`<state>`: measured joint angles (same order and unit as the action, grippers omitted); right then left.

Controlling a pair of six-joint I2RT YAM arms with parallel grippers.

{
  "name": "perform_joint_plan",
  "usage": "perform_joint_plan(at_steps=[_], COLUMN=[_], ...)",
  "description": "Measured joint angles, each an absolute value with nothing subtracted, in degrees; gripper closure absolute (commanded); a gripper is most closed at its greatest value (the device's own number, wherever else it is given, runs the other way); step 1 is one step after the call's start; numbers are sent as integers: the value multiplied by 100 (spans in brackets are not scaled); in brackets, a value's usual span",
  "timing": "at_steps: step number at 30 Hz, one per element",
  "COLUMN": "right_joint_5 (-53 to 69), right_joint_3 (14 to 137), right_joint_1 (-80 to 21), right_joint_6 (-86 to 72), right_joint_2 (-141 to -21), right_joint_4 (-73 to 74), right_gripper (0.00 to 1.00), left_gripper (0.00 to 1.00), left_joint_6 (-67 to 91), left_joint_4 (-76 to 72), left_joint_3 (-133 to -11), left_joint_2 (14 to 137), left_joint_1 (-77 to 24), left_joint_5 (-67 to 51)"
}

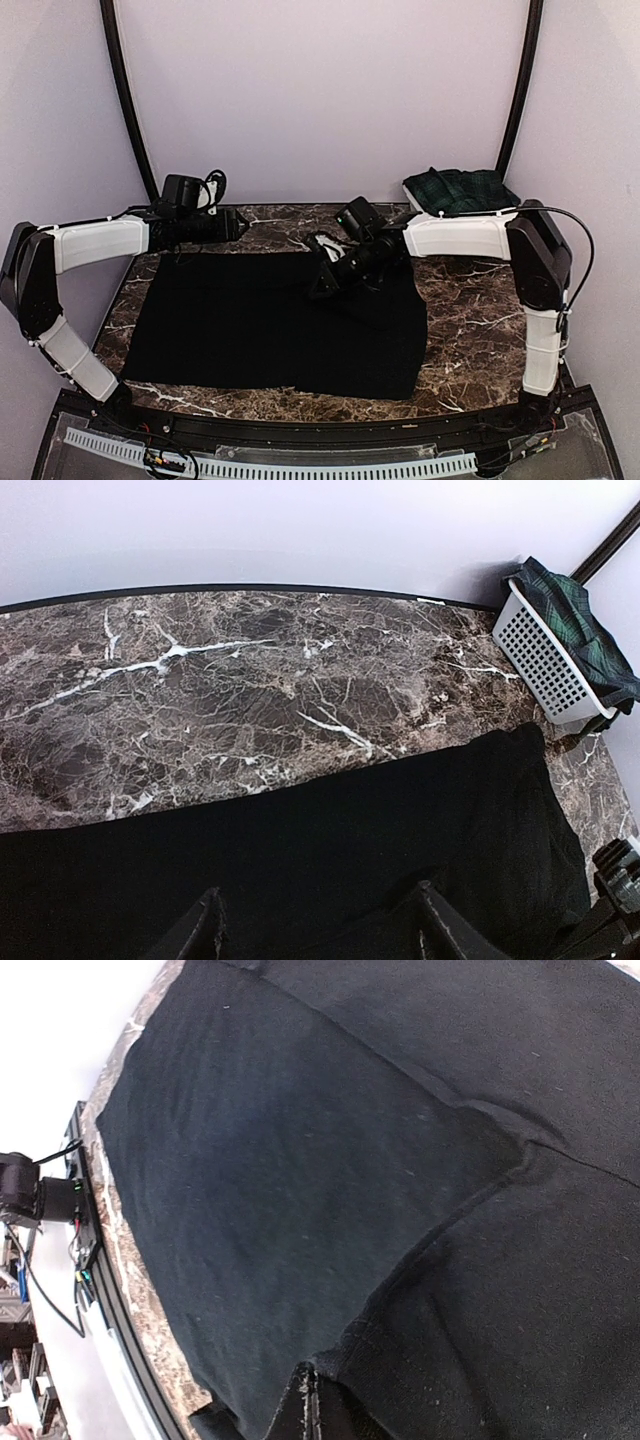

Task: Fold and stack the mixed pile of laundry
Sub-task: Move the 1/3-folded T-shirt to the center of the board.

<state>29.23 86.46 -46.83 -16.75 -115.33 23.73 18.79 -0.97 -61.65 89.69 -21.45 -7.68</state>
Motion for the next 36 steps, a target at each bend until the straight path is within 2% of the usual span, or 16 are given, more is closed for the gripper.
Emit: perform_joint_plan(at_steps=[5,8,9,11,13,17,24,29,36], right_joint_5=[3022,3063,3068,3065,3059,3085,2921,2545,2198], right_joint_3=[8890,8978,8978,8956,8910,8654,8543,8643,8827], right_joint_1=[-4788,-4803,-4803,-4801,-4777,-4598,-3640,-3218,-3192], right_joint_6=[-1721,-1734,-1715,-1688,-1656,-1643,-1522,-1413,-1372], right_joint_2=[-11664,-11780,-11804,-11817,-11773,-11465,-10975,-11299,-12070], right_joint_4=[2357,2368,2381,2418,2392,2421,2327,2370,2405], right_gripper=[100,64,55,43,36,29,27,27,27], left_gripper=[39,38,37,37,36,36,35,35,35], left_joint_6=[1911,1920,1922,1933,1953,1990,2084,2314,2628], left_joint_4=[-97,-95,-95,-93,-91,1,91,259,926], left_joint_3=[-6165,-6165,-6165,-6165,-6163,-6128,-6086,-6110,-6340], left_joint_2=[8997,9008,9008,9011,9011,9011,9078,9413,9955], left_joint_1=[-2139,-2137,-2137,-2137,-2134,-2088,-1968,-1719,-1511], left_joint_5=[-790,-790,-790,-786,-784,-773,-698,-657,-276])
